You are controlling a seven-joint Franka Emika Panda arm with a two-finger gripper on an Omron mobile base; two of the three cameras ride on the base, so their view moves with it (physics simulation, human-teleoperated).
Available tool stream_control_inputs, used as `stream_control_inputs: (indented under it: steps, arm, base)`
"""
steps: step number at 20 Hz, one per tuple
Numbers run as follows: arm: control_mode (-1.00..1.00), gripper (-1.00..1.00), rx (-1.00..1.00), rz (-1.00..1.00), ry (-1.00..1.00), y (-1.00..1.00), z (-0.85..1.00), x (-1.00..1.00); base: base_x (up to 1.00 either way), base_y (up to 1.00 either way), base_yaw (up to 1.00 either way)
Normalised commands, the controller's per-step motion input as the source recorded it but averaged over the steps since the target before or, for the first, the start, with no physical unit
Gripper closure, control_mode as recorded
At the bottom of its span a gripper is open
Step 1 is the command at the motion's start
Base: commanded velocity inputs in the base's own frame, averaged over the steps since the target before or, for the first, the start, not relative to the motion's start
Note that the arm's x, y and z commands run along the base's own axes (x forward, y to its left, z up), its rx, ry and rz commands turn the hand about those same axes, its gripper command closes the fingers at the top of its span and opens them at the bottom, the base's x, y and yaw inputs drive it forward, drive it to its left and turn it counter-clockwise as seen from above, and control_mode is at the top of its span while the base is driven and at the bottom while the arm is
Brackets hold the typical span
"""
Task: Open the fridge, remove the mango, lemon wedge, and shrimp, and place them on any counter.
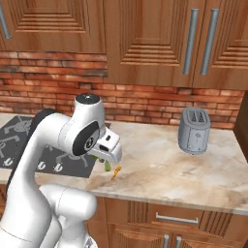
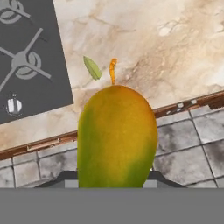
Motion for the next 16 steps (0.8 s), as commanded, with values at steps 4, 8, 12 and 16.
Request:
stream_control_inputs:
  steps: [4,8,12,16]
  arm:
    - [-1.0,1.0,0.0,-0.07,0.0,-0.48,-0.47,0.04]
    - [-1.0,1.0,-0.01,-0.06,0.0,-0.4,-0.41,0.19]
    - [-1.0,1.0,0.0,-0.05,0.0,-0.17,-0.42,0.54]
    - [-1.0,1.0,0.0,-0.01,0.0,-0.11,-0.46,0.83]
  base:
    - [0.0,0.0,0.0]
    - [0.0,0.0,0.0]
    - [0.0,0.0,0.0]
    - [0.0,0.0,0.0]
